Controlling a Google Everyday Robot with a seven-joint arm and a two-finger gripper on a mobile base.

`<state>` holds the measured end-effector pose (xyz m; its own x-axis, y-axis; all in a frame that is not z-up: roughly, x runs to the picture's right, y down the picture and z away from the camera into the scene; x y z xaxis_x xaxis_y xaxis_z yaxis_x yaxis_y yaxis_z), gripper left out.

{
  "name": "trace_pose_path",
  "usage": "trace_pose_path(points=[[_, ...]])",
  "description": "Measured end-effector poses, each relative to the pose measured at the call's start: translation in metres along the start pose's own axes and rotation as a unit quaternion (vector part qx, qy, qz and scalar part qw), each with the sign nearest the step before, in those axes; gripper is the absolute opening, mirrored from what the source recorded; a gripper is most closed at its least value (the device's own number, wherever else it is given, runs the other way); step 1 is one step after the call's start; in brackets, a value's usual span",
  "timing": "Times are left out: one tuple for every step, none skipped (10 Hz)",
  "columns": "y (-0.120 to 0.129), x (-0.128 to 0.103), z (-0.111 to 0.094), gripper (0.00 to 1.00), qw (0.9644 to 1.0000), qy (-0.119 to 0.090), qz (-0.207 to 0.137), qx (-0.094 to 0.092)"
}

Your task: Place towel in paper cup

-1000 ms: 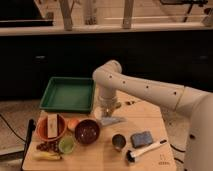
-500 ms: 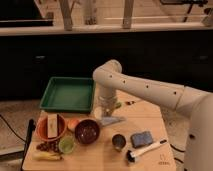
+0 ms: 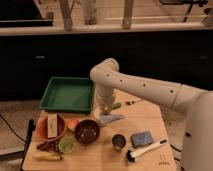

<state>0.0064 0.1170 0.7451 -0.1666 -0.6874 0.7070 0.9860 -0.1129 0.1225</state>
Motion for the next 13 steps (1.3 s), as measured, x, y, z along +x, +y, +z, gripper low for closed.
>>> trace_pose_path(points=[[-0.001,0.004,-0.002,0.00,1.0000,0.002,-0.003,-0.002],[-0.003,0.007,-0.004,0.00,1.0000,0.005,-0.006,-0.004],[-0.005,0.011,-0.005,0.00,0.9999,0.007,-0.010,-0.006],[-0.009,0.015,-0.007,0.00,0.9998,0.009,-0.015,-0.007],[-0.012,0.019,-0.007,0.00,0.9997,0.011,-0.020,-0.008],[-0.013,0.021,-0.007,0.02,0.9997,0.011,-0.022,-0.009],[-0.014,0.023,-0.007,0.07,0.9997,0.010,-0.022,-0.009],[-0.015,0.025,-0.006,0.18,0.9996,0.009,-0.023,-0.009],[-0.016,0.026,-0.006,0.28,0.9996,0.007,-0.024,-0.009],[-0.016,0.027,-0.005,0.37,0.9997,0.005,-0.024,-0.009],[-0.015,0.028,-0.004,0.46,0.9997,0.004,-0.023,-0.009],[-0.014,0.029,-0.003,0.56,0.9997,0.002,-0.022,-0.009],[-0.013,0.029,-0.003,0.67,0.9997,0.000,-0.021,-0.010]])
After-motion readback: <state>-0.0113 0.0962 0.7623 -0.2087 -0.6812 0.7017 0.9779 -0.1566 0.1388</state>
